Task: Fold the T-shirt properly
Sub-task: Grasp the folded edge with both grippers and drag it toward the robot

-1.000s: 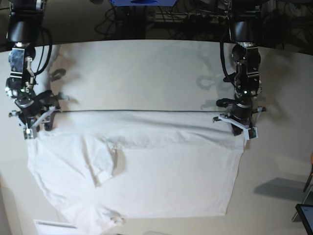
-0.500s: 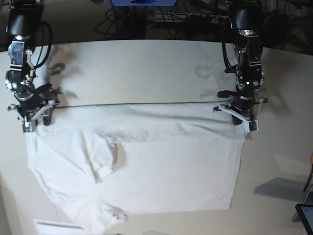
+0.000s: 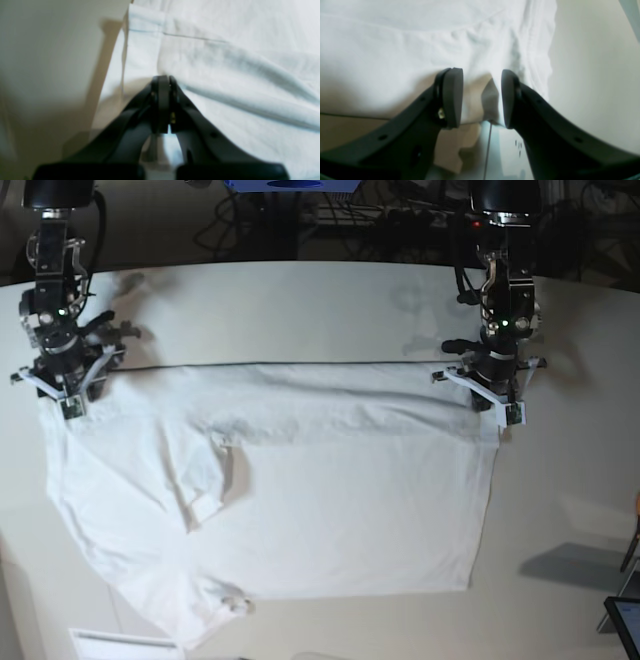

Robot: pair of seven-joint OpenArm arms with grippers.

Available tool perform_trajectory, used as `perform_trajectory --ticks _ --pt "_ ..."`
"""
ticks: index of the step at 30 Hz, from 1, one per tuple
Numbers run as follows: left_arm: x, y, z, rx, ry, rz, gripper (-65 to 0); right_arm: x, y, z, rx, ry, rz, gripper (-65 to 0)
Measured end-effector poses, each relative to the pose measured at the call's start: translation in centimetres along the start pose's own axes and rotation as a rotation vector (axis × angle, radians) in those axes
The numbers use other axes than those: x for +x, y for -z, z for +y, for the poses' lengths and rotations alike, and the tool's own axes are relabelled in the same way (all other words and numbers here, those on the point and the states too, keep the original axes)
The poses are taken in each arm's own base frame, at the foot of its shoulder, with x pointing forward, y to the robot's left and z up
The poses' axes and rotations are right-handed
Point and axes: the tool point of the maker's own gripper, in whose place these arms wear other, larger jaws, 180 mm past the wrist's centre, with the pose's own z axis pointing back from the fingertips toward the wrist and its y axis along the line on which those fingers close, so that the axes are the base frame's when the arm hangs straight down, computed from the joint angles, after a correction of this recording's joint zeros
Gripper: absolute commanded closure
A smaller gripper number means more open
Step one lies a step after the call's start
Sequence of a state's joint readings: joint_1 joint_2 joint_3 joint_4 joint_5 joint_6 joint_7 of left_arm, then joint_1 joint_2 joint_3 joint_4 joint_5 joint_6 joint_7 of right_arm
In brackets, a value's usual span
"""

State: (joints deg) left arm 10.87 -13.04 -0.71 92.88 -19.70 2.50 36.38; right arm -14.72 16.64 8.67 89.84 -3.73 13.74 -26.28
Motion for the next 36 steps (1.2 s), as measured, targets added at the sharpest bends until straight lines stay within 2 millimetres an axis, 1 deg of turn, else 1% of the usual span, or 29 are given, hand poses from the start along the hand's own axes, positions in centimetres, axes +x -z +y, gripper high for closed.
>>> perform_trajectory --ticks 3,4,6,10,13,17,20,25,27,33,36 --pt "-0.1 -0.2 0.4 0.002 0.021 0.003 0.0 -0.6 -0.3 -0.1 -0.005 -0.002 0.026 -24.4" --pt "-0.1 -0.2 0.5 0.001 0.024 0.003 0.0 -0.8 -0.5 -0.4 -0.011 0.006 0.03 -24.4" --pt "-0.2 -0.2 0.5 0.001 0.024 0.005 0.0 -1.5 -0.9 -0.2 -0.008 0.041 0.034 -24.4" --pt "-0.3 -0.3 0.4 -0.002 0.024 0.006 0.0 -2.3 -1.7 -0.7 -0.022 0.068 0.047 -24.4" --pt "-0.5 -0.4 0.1 -0.01 0.027 0.006 0.0 -2.8 -2.3 -0.3 -0.001 0.052 0.053 -24.4" --pt "-0.7 -0.5 0.0 -0.012 0.03 0.006 0.0 -3.7 -3.0 -0.3 -0.014 0.117 0.061 -24.4" --pt "-1.0 -1.1 -0.2 -0.017 0.035 0.004 0.0 -4.3 -3.3 -0.2 0.008 0.114 0.066 -24.4" --pt "-2.0 -2.3 -1.6 -0.048 0.066 0.02 0.0 -5.0 -4.0 0.1 0.008 0.118 0.063 -24.4" --pt "-2.2 -2.7 -1.6 -0.045 0.08 0.024 0.0 -5.2 -4.2 0.2 0.01 0.119 0.06 -24.4" --pt "-3.1 -3.4 -1.0 0.023 0.204 0.022 0.0 -6.2 -5.0 0.3 0.01 0.115 0.07 -24.4" --pt "-3.5 -3.8 -0.9 0.03 0.225 0.02 0.0 -6.8 -5.4 -0.6 0.0 0.137 0.082 -24.4"
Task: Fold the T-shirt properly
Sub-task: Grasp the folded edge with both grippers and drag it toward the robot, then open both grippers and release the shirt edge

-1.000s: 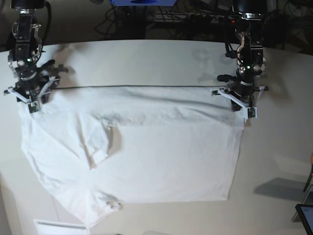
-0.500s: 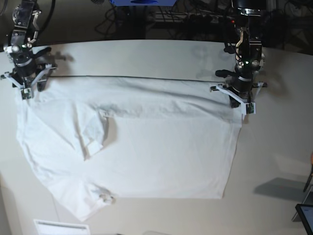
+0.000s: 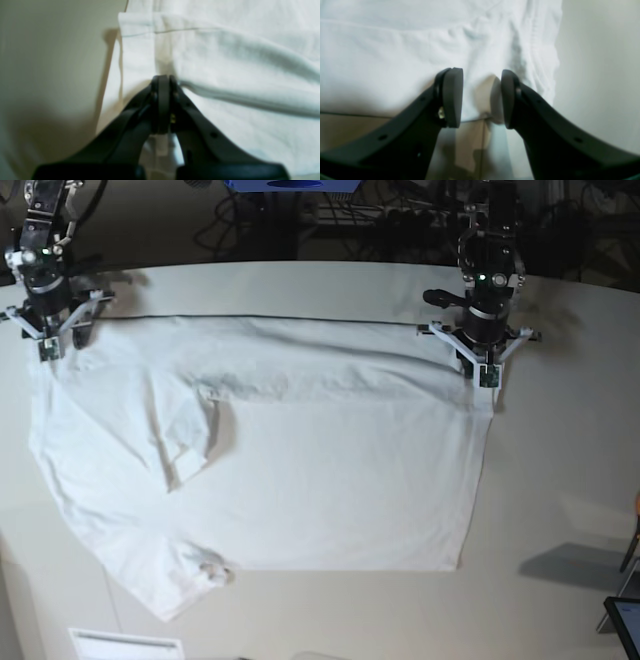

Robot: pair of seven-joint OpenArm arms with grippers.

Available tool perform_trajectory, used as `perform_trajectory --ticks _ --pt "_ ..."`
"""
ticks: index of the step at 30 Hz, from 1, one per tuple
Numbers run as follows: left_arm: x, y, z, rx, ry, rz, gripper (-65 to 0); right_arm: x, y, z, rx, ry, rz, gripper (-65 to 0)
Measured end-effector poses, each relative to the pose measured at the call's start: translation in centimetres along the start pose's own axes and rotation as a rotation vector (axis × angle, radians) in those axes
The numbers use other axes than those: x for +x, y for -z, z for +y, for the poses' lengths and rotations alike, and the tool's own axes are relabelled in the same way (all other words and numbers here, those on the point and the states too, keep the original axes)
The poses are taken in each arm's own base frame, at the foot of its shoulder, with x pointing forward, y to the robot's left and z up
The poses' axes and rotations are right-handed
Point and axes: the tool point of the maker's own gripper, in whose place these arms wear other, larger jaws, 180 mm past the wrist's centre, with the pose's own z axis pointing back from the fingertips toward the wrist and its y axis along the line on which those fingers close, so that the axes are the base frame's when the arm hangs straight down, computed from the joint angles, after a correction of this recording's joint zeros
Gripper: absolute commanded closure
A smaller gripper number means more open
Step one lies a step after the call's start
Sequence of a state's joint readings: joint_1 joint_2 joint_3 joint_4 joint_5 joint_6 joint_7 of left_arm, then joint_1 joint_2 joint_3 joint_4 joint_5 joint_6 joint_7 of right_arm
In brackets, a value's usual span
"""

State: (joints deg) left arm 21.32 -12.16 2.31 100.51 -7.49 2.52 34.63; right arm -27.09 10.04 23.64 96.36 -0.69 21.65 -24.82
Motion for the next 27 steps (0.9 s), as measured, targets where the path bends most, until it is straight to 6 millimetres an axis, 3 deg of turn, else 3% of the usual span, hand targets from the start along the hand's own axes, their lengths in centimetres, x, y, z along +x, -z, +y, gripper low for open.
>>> perform_trajectory --ticks 14,27 --pt "-1.7 -2.5 -0.6 -0.021 0.026 0.037 0.0 -1.6 -0.9 -1.0 -0.019 0.016 0.022 -24.4" --pt "-1.7 -2.7 -0.6 -0.03 0.027 0.039 0.0 -3.3 -1.9 -1.9 -0.027 0.029 0.054 -24.4"
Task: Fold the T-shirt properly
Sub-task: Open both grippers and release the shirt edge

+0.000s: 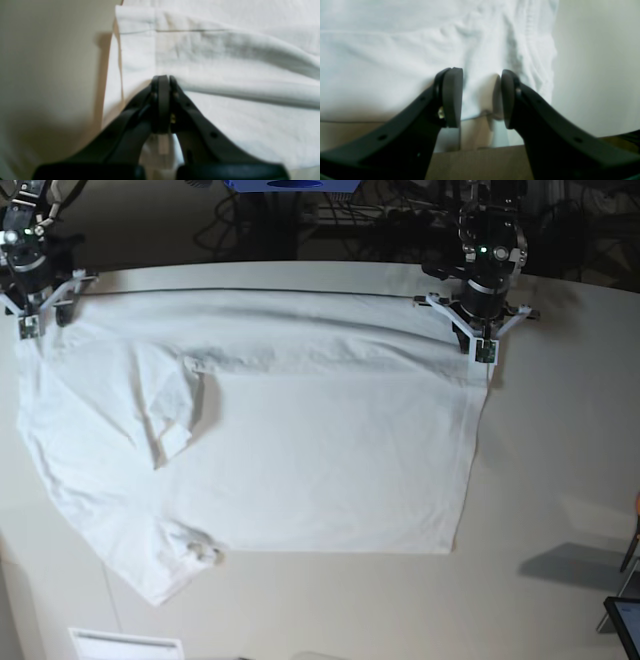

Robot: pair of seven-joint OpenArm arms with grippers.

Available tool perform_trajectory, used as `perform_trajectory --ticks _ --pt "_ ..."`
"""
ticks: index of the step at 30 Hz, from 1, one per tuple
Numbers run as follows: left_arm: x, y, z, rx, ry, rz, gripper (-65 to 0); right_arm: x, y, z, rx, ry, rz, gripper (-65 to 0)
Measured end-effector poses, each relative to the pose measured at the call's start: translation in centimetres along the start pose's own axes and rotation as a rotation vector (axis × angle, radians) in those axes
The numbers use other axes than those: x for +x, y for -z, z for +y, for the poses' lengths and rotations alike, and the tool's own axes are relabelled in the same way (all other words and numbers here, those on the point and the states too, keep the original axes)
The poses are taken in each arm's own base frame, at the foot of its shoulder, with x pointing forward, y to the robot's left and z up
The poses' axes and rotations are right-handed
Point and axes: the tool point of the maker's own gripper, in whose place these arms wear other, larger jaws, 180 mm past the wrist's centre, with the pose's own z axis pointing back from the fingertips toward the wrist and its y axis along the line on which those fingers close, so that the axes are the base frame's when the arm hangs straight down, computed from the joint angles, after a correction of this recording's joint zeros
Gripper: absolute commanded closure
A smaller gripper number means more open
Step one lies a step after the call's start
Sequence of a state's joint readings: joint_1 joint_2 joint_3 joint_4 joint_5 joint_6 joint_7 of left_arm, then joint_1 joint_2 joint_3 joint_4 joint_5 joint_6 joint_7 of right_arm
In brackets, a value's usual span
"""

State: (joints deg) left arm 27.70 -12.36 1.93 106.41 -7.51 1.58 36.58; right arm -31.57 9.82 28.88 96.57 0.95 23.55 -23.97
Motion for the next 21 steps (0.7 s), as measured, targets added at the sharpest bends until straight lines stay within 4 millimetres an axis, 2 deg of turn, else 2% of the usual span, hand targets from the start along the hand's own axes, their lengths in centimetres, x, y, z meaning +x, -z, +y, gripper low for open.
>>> perform_trajectory --ticks 11,21 --pt "-0.7 -0.7 0.0 0.001 0.008 0.014 0.0 -0.7 -0.7 0.2 -0.018 -0.007 0.028 -24.4" --pt "0.2 -1.3 -0.2 -0.004 0.004 -0.006 0.0 0.7 -1.0 -0.1 -0.047 -0.063 0.081 -24.4"
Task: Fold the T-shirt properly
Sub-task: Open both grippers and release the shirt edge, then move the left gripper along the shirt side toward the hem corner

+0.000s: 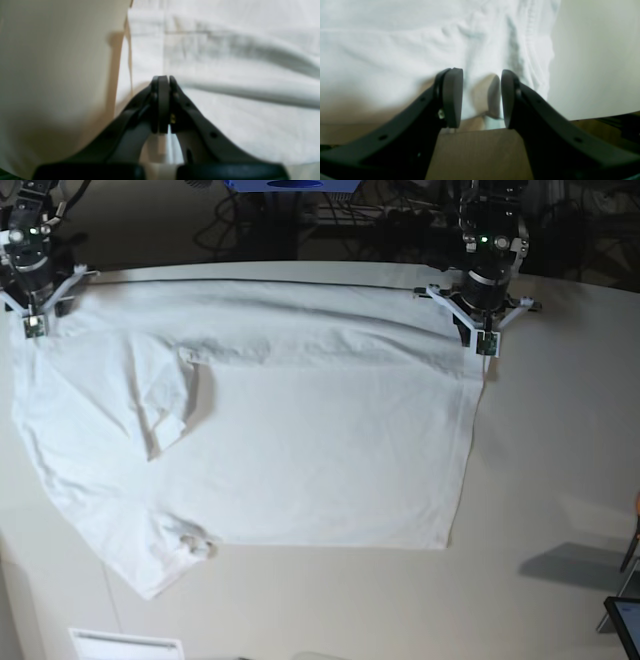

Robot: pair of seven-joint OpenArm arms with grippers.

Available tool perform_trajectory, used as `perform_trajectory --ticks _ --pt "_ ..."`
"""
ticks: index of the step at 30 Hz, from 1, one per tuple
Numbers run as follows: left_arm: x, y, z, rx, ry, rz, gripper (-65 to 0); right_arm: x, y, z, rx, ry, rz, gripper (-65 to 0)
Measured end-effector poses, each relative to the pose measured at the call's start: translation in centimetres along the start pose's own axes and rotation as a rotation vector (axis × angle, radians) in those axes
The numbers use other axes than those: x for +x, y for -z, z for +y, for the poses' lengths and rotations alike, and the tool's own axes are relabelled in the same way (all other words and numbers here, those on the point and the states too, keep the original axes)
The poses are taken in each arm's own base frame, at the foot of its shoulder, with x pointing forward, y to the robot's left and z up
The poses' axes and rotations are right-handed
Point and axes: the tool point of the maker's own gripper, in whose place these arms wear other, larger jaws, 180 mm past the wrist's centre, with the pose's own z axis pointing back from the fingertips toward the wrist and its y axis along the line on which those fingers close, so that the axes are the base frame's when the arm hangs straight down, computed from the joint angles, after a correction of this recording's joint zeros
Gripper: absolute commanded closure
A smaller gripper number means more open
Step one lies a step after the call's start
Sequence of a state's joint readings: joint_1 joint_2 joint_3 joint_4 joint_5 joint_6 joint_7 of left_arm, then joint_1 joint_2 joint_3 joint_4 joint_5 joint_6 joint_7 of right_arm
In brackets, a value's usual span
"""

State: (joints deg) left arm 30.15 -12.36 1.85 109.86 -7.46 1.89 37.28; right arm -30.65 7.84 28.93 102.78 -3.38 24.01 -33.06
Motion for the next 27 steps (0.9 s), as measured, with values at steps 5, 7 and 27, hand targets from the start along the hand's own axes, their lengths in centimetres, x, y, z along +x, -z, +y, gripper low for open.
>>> perform_trajectory --ticks 5,7,27 --pt "1.8 -0.6 0.0 0.0 -0.001 -0.047 0.0 0.1 -1.4 -0.4 -0.027 -0.046 0.064 -24.4" --pt "2.1 -0.8 0.5 0.013 -0.006 -0.049 0.0 1.4 -1.8 -0.8 -0.043 -0.052 0.037 -24.4" --pt "13.7 2.8 4.8 0.117 -0.125 -0.18 0.0 19.4 3.2 -4.2 -0.016 -0.003 -0.266 -24.8"
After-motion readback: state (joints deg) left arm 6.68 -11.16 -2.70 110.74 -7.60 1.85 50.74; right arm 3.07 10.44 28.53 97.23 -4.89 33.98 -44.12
